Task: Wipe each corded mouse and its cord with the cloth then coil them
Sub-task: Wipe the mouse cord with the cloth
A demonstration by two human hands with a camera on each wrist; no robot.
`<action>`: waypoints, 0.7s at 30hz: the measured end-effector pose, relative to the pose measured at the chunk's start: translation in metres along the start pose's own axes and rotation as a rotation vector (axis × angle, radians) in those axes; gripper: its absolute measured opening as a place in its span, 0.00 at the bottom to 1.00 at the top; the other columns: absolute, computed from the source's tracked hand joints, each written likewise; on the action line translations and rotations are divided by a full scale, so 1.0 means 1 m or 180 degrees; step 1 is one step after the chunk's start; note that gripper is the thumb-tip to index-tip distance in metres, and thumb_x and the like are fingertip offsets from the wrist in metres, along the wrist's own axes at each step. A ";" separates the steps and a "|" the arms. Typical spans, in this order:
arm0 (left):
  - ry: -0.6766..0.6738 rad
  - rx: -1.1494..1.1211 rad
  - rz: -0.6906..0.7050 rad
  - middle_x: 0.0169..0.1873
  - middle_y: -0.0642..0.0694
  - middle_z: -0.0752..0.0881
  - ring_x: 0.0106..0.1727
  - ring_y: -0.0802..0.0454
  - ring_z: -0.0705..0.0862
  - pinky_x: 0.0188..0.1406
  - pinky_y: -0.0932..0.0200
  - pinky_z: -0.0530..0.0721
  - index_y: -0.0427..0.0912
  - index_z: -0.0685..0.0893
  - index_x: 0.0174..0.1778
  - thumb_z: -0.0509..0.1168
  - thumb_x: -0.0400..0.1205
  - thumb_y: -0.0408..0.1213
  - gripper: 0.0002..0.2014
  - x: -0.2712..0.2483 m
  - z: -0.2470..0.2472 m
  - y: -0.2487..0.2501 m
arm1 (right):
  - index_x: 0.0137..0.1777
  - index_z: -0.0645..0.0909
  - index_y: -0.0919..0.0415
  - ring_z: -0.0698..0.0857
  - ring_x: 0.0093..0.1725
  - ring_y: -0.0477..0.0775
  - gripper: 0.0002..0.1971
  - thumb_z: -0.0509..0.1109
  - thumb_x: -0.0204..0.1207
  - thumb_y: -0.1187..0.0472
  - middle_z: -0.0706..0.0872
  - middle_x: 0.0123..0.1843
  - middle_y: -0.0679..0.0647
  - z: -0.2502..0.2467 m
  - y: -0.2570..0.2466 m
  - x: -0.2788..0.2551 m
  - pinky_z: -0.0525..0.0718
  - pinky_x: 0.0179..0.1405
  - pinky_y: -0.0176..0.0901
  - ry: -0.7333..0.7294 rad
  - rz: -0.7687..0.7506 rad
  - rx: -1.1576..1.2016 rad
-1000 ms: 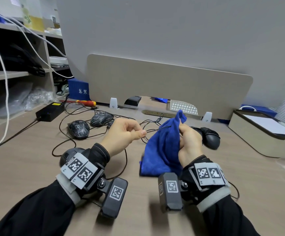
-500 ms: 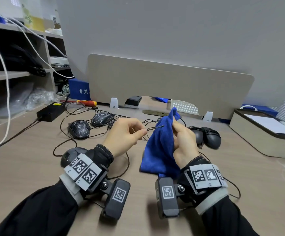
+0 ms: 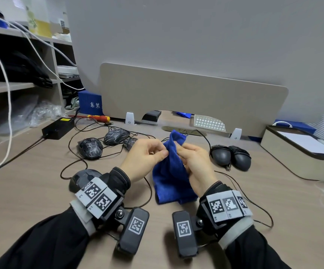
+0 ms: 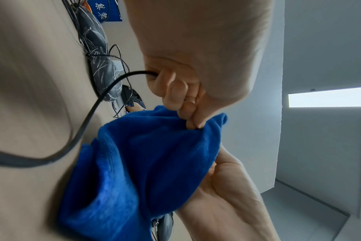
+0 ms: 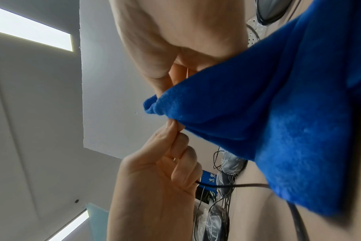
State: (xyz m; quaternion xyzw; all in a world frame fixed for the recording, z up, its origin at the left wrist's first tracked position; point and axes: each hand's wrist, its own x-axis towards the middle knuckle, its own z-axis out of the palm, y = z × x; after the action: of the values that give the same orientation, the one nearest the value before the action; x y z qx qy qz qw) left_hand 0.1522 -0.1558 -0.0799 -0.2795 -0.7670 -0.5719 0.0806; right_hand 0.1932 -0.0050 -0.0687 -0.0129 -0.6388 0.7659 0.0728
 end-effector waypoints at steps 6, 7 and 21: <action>-0.0087 0.0290 -0.0111 0.19 0.60 0.78 0.24 0.64 0.72 0.25 0.71 0.69 0.42 0.84 0.32 0.71 0.80 0.27 0.11 0.003 -0.009 -0.001 | 0.29 0.89 0.57 0.81 0.27 0.49 0.12 0.77 0.75 0.64 0.84 0.28 0.52 -0.012 -0.008 0.007 0.75 0.25 0.37 0.0828 0.0104 0.0314; -0.0019 0.0344 -0.0137 0.19 0.58 0.78 0.23 0.63 0.72 0.25 0.68 0.70 0.43 0.84 0.31 0.71 0.80 0.28 0.12 0.005 -0.012 -0.003 | 0.27 0.89 0.56 0.79 0.26 0.50 0.13 0.77 0.73 0.65 0.82 0.29 0.53 -0.016 -0.008 0.009 0.74 0.25 0.39 0.1003 0.0140 0.0507; 0.0329 0.0455 0.0001 0.33 0.53 0.90 0.36 0.57 0.88 0.46 0.59 0.86 0.50 0.88 0.37 0.71 0.80 0.30 0.10 0.007 -0.008 -0.005 | 0.46 0.92 0.58 0.90 0.40 0.50 0.05 0.75 0.79 0.61 0.93 0.40 0.56 -0.002 -0.007 -0.001 0.86 0.43 0.42 0.0481 0.0010 0.0175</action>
State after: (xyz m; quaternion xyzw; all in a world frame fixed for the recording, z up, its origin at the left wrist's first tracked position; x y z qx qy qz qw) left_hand 0.1419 -0.1623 -0.0784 -0.2433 -0.8007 -0.5293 0.1399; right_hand 0.1953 -0.0021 -0.0627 -0.0697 -0.6101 0.7801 0.1200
